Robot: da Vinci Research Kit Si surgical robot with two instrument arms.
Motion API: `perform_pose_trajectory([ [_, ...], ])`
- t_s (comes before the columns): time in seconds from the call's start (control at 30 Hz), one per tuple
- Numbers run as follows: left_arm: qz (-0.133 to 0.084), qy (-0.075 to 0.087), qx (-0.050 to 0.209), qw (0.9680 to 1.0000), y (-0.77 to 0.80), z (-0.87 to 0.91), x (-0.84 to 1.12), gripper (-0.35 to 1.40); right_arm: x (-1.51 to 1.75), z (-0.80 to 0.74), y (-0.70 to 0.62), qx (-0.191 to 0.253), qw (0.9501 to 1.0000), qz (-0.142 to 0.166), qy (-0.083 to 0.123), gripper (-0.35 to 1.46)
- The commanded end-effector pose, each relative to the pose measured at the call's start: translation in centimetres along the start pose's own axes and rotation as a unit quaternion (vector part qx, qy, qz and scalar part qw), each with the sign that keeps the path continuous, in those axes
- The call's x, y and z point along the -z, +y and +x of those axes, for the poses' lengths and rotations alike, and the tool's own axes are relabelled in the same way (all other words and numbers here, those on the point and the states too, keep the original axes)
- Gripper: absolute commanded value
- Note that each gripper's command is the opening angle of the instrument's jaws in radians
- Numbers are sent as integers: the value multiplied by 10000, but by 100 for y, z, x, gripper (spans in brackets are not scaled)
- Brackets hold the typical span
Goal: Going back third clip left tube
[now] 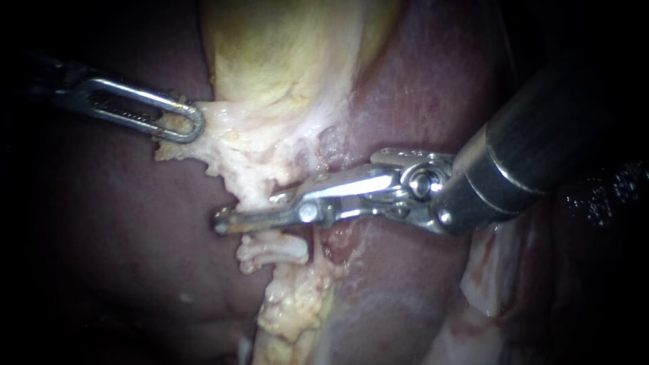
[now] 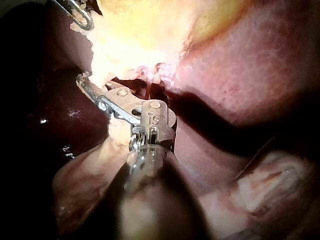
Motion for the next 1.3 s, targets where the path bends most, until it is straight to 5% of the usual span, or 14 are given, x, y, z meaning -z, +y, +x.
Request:
perform_pose_trajectory([
  [0.03, 3, -2, 1, 10000, 0, 0, 0, -35, 0, 0, 0, -1, 10000, 10, 13, -35],
  [0.1, 3, -2, 1, 10000, 0, 0, 0, -35, -1, 0, 1, 1, 9999, 160, -13, -35],
  [0.27, 4, -1, 1, 10000, 0, 0, 0, -35, -9, -2, 5, 24, 9995, 315, 81, 20],
  [0.37, 4, -1, 1, 10000, 1, 0, 0, -35, -19, -4, 10, 103, 9991, 358, 188, 39],
  [0.57, 6, 1, 3, 10000, 2, -1, 0, -35, -33, -11, 24, 353, 9983, 359, 276, 44],
  [0.93, 11, 5, 0, 10000, 3, -2, -2, -35, -24, -11, 63, 798, 9951, -86, 574, 47],
  [1.3, 12, 7, 1, 10000, 4, -3, -2, -35, -13, -11, 72, 862, 9938, -329, 628, 48],
])
